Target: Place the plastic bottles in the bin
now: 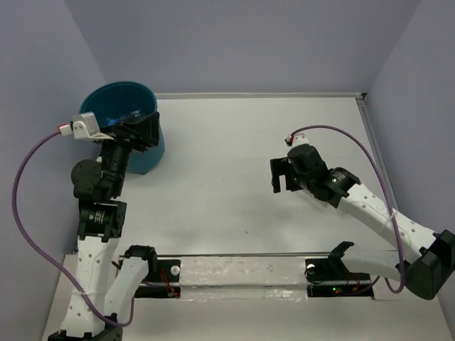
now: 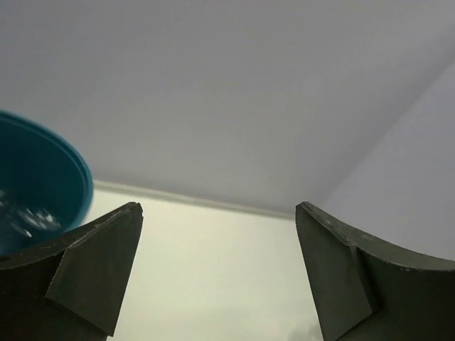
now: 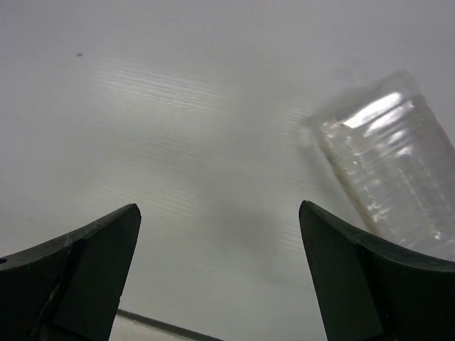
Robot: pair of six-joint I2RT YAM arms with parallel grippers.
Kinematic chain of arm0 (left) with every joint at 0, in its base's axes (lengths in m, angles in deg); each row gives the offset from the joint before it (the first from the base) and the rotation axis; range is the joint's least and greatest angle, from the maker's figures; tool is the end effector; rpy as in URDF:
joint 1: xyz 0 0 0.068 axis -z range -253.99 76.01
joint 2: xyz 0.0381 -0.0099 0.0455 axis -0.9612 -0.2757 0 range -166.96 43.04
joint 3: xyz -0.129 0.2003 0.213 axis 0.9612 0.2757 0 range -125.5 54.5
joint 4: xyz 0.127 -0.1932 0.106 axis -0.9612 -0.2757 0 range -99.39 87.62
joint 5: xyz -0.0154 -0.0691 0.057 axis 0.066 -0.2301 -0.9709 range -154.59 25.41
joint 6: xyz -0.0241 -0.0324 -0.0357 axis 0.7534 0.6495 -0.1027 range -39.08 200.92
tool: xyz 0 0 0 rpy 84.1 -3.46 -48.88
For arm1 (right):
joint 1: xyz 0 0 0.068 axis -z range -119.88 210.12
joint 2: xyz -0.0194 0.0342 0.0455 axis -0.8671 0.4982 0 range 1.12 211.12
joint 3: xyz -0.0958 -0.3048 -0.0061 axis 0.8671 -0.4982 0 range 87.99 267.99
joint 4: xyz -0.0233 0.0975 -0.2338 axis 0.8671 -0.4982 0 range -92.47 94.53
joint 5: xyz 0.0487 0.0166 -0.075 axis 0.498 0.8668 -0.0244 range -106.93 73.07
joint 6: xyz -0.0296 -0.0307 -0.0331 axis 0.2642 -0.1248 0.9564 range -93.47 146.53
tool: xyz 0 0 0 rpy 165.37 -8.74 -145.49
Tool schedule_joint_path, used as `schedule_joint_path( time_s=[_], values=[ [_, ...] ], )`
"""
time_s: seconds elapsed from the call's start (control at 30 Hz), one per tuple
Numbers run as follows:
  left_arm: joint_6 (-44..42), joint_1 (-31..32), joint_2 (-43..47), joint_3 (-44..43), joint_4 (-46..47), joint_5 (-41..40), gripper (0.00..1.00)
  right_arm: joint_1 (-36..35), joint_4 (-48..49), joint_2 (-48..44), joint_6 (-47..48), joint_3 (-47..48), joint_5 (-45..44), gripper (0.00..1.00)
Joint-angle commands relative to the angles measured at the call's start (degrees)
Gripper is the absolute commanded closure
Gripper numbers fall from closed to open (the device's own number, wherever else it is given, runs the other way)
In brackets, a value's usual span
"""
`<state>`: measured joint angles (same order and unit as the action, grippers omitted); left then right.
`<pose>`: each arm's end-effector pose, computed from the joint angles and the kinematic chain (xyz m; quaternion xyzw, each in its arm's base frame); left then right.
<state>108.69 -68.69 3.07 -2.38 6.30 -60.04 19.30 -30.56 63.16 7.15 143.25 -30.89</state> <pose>0.0886 -0.0110 0.4877 -0.0707 0.5288 -0.2610 0.8045 0.1551 0.1224 0.3482 -0.1199 0.8997 0.1070 0.4058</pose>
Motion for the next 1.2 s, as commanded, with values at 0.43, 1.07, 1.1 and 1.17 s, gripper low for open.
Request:
schedule_joint_path(
  time_s=[0.43, 1.07, 1.1, 1.17],
  values=[
    [-7.99, 17.98, 8.58, 10.92, -4.55, 4.42, 0.01, 17.09, -19.32, 21.37, 16.01, 12.76, -5.83, 0.0],
    [-9.22, 21.77, 10.7, 11.09, -5.61, 2.21, 0.01, 24.12, -0.43, 34.12, 21.41, 7.85, 28.03, 0.16],
    [-9.14, 21.77, 10.44, 11.18, -5.61, 2.21, 0.01, 24.12, 0.8, 32.37, 20.01, 7.14, 30.28, 0.17],
    [-9.05, 21.51, 9.82, 11.27, -5.52, 2.47, 0.01, 23.6, 5.02, 29.82, 15.97, 5.65, 32.75, 0.19]
  ],
)
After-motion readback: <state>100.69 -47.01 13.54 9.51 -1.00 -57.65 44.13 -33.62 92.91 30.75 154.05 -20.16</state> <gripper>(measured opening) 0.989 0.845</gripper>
